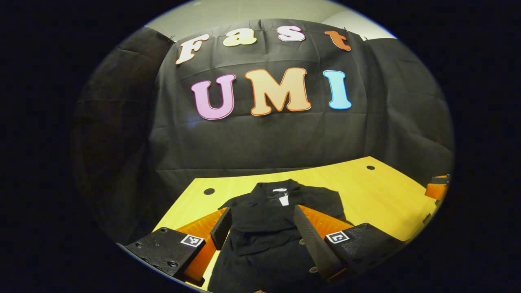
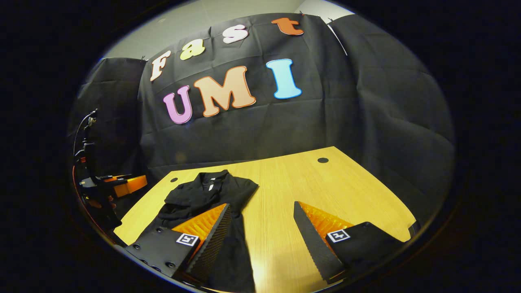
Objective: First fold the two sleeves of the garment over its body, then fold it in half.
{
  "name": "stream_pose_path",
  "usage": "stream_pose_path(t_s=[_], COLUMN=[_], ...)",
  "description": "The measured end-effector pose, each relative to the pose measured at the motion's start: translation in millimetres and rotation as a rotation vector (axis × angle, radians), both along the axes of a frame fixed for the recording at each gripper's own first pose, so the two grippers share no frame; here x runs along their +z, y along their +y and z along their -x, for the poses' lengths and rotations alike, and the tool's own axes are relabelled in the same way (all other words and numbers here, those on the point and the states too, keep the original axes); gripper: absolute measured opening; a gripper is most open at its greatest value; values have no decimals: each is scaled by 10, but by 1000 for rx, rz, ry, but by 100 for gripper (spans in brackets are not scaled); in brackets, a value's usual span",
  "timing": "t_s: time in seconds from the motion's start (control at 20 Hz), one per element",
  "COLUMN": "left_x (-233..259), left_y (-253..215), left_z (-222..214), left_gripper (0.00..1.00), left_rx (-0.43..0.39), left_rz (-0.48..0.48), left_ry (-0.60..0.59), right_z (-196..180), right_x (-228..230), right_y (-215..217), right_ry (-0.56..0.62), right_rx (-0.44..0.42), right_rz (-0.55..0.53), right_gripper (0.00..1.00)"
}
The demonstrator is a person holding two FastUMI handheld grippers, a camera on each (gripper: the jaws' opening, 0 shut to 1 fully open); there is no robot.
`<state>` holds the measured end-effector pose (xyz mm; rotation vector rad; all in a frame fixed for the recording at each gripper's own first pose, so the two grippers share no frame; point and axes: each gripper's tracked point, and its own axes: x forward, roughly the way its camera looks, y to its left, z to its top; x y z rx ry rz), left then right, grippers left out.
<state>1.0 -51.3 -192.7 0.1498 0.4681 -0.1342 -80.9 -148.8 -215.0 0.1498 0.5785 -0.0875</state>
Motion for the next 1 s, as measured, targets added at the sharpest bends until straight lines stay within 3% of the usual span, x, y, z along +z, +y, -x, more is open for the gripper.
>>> stream_pose_path(t_s=[0.55, 0.75, 0.8, 0.85, 1.0], left_x=[-514, -881, -960, -1075, -1344], left_y=[1039, 1236, 1275, 1295, 1344], left_z=[1147, 1540, 1669, 1776, 1967], left_gripper=[93, 93, 94, 94, 95], left_rx=[114, 122, 121, 119, 107], left_rz=[-13, -29, -32, -39, -52], left_ry=[168, 270, 300, 342, 416], right_z=[601, 872, 938, 1013, 1222], right_x=[-476, -830, -933, -1035, -1304], right_y=[639, 728, 733, 732, 751], right_ry=[129, 217, 243, 271, 354], right_rx=[72, 75, 74, 72, 72], right_rz=[65, 79, 86, 92, 109], right_gripper=[98, 98, 94, 98, 99])
